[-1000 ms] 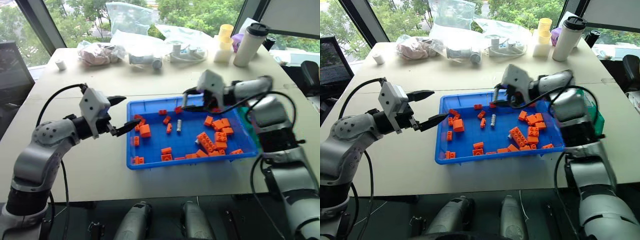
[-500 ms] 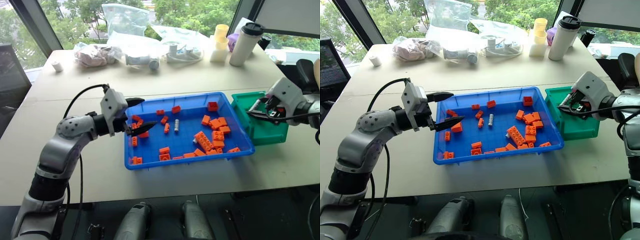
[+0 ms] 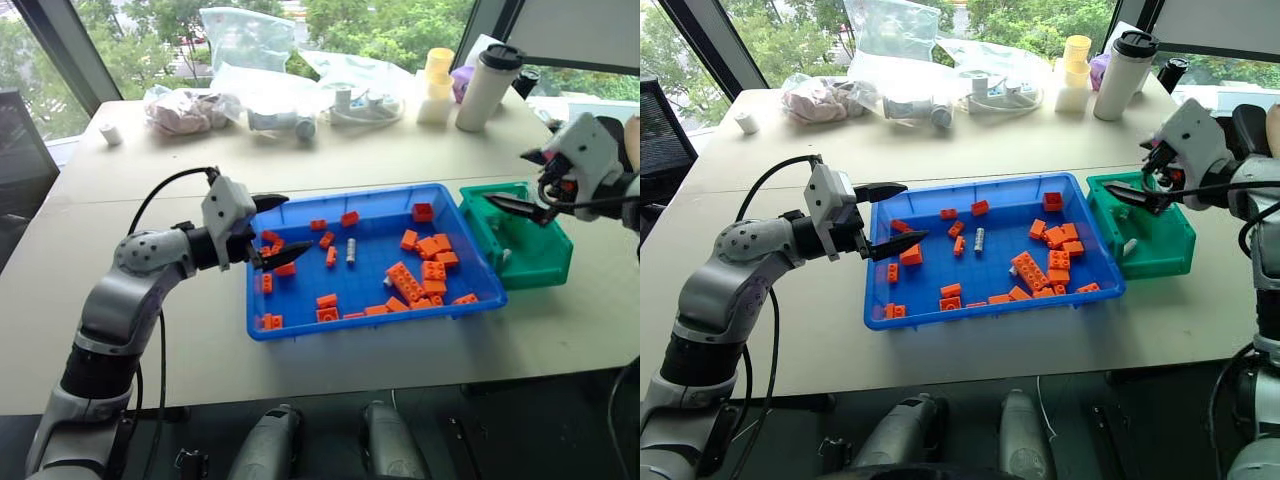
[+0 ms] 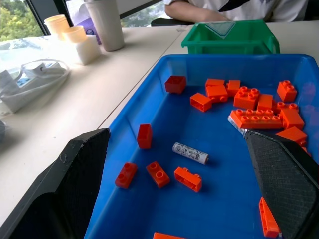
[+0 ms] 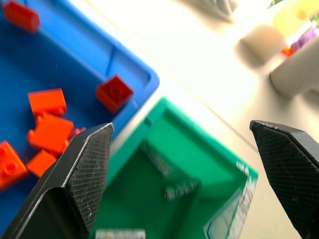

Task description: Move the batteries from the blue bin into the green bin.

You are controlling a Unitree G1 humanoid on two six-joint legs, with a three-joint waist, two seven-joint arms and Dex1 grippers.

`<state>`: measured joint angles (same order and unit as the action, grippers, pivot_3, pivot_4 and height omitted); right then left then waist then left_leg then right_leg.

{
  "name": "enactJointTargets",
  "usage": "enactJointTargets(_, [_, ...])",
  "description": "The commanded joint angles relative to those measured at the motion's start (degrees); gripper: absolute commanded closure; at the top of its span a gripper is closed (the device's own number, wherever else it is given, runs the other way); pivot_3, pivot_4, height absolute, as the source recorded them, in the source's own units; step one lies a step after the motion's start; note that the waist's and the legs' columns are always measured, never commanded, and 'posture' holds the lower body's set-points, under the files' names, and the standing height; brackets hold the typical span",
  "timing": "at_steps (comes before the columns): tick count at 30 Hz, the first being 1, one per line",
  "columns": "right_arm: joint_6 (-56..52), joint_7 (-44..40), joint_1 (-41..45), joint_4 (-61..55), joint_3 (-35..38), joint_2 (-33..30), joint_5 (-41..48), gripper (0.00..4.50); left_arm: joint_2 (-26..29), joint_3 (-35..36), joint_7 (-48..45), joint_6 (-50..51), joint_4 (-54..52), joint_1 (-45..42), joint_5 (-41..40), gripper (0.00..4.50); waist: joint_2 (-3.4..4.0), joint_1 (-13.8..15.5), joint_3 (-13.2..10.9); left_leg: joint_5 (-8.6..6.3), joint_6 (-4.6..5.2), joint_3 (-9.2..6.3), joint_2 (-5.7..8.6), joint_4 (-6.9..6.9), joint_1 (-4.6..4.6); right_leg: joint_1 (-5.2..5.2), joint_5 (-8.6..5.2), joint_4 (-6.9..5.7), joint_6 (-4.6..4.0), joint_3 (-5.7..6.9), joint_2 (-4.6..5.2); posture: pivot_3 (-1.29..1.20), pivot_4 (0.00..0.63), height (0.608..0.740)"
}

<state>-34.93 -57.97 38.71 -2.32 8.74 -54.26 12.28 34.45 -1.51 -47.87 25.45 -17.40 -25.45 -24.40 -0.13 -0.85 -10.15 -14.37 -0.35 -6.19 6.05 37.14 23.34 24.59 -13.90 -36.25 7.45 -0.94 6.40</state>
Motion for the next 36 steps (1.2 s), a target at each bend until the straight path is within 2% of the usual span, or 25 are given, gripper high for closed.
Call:
enactJointTargets(1, [-3.11, -2.6, 1.63, -6.6, -4.97, 3.97, 5.4, 0.01, 0.2, 0.9, 0.21, -0.53, -1.77, -0.52, -0.19, 0.0, -0.04, 0.17, 0.01, 0.0, 0.0, -0.03, 0.0, 0.01, 0.0, -0.03, 0.0, 0.01, 0.0, 0.03, -0.01, 0.0, 0.15, 0.74])
enactJointTargets(6, [0.39, -4.11, 1.91, -3.39, -15.77, 10.16, 2.66, 0.01, 0.52, 1.43, 0.74, -0.06, -2.48, -0.55, -0.22, 0.0, -0.06, 0.84, 0.01, -0.02, 0.04, -0.04, 0.14, 0.11, 0.04, -0.07, 0.0, 0.03, 0.01, 0.05, 0.08, 0.0, 0.15, 0.74])
enactJointTargets(9, [5.96, -6.17, 3.53, 4.55, -22.23, 12.76, -1.54, 0.01, 1.2, 2.32, 1.46, 0.75, -3.98, 0.3, -0.47, 0.0, -0.06, 0.87, 0.01, -0.02, 0.04, -0.04, 0.14, 0.11, 0.04, -0.06, 0.0, 0.03, 0.01, 0.05, 0.06, 0.0, 0.15, 0.74])
enactJointTargets(12, [8.76, -8.79, 5.54, 10.88, -25.3, 15.34, -2.83, 0.01, 1.74, 2.99, 2.0, 1.49, -5.17, 1.07, -0.77, 0.0, -0.06, 0.72, 0.01, -0.02, 0.03, -0.03, 0.13, 0.1, 0.03, -0.04, 0.0, 0.02, 0.01, 0.05, 0.05, 0.0, 0.15, 0.74])
enactJointTargets(21, [17.89, -10.59, 11.29, 30.26, -28.37, 23.15, -7.93, 0.01, 2.47, 4.45, 3.72, 3.43, -8.33, 3.03, -1.03, 0.0, -0.06, -0.03, 0.01, 0.0, -0.01, -0.06, 0.07, 0.05, 0.02, 0.01, 0.0, 0.0, 0.01, 0.05, -0.03, 0.0, 0.15, 0.74])
enactJointTargets(33, [24.61, -11.66, 14.48, 40.53, -27.92, 27.1, -11.93, 0.01, 2.95, 5.17, 4.9, 4.52, -9.96, 4.3, -1.18, 0.0, -0.06, 0.02, 0.01, 0.01, -0.02, -0.06, 0.09, 0.06, 0.02, 0.01, 0.0, 0.0, 0.01, 0.04, -0.03, 0.0, 0.15, 0.74])
enactJointTargets(36, [25.26, -11.89, 14.11, 40.53, -28.03, 26.8, -12.61, 0.85, 3.02, 5.24, 5.01, 4.58, -10.15, 4.43, -1.27, 0.0, -0.06, -0.04, 0.01, 0.01, -0.02, -0.06, 0.08, 0.06, 0.02, 0.01, 0.0, 0.0, 0.01, 0.04, -0.03, 0.0, 0.15, 0.74])
